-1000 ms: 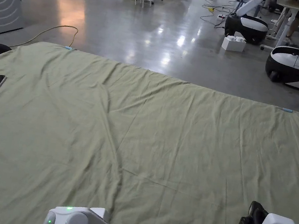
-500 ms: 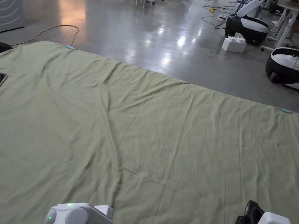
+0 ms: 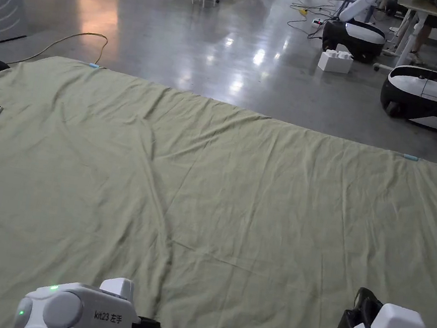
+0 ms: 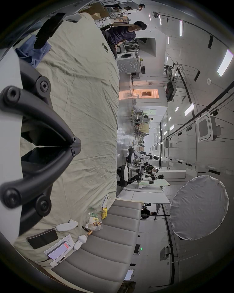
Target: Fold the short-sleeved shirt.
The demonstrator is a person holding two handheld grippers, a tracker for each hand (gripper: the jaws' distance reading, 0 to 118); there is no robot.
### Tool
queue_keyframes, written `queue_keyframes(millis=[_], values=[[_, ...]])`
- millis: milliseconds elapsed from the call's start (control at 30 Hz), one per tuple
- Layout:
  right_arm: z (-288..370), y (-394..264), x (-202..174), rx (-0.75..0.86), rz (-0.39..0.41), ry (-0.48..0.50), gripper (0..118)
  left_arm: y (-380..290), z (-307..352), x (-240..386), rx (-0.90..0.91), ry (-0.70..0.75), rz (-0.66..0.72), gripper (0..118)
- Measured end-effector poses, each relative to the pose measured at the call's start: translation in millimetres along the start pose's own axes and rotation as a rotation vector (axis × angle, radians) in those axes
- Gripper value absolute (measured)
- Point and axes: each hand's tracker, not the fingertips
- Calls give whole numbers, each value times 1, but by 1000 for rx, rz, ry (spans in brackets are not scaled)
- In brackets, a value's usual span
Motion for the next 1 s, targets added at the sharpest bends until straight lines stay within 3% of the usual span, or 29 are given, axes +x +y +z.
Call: queue_keyframes(millis=[167, 400, 467, 600, 833, 867, 967, 1000], values=[[2, -2, 1, -4, 3, -4, 1, -17, -23, 15, -76, 128, -123, 18], [1, -8, 1, -23, 0, -4, 1, -37, -52, 42, -156, -114, -159, 18], [1, -9, 1, -26, -1, -1, 1, -40, -65, 45, -145, -12, -180, 18], [1, -9, 2, -29, -1, -3, 1, -41, -80, 42, -137, -18, -129, 18], [-1, -9, 4, -30, -6, -5, 1, -37, -65, 43, -150, -24, -158, 18], [-1, -9, 4, -33, -12, -2, 1, -34, -57, 41, -154, -46, -157, 22], [0, -6, 5, -32, -17, 0, 1, -20, -21, 26, -102, -140, -140, 64], [0, -5, 6, -26, -15, 1, 1, -13, -7, 16, -75, -159, -126, 69]])
